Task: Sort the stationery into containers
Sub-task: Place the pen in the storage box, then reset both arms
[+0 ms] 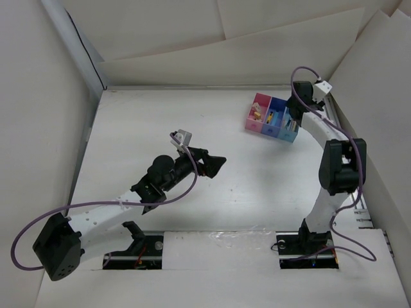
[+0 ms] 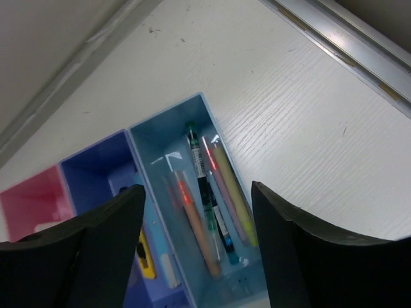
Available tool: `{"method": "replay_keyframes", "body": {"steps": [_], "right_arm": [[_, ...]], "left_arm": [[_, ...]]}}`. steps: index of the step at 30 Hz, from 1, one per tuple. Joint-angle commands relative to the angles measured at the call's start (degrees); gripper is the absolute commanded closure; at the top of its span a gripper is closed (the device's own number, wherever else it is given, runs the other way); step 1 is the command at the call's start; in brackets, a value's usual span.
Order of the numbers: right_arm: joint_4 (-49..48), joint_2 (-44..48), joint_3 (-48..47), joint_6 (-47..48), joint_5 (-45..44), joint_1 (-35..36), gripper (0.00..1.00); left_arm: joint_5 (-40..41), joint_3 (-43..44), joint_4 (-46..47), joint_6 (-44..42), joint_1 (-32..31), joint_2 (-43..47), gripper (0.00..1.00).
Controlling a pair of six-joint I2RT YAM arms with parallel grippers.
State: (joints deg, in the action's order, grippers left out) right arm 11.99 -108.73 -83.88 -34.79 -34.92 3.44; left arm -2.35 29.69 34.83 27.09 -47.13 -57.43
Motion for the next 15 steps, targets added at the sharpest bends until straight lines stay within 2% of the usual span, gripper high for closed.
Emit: {"method": "replay_keyframes", "body": {"steps": [1,4,5,15], "right_arm": [[-0.74,12.44,2.99,-2.91,1.77,1.12,0.26],[-1.88,19.49,9.4,-4.85,3.54,2.97,0.08],[-2.75,24.48,11.35,-6.16,3.54,3.76,0.0],[-4.08,57.27,39.01,-10.74,4.59,15.8,0.0]], "left_arm": [[0.94,-0.34,2.44,1.2,0.03,2.32,0.0],[1.47,-1.47,3.05,1.21,0.03,3.55,0.0],[1.47,-1.48,3.05,1.73,0.03,3.55,0.0],[3.84,-1.57,3.67,6.47,0.55,1.53,0.0]]}}
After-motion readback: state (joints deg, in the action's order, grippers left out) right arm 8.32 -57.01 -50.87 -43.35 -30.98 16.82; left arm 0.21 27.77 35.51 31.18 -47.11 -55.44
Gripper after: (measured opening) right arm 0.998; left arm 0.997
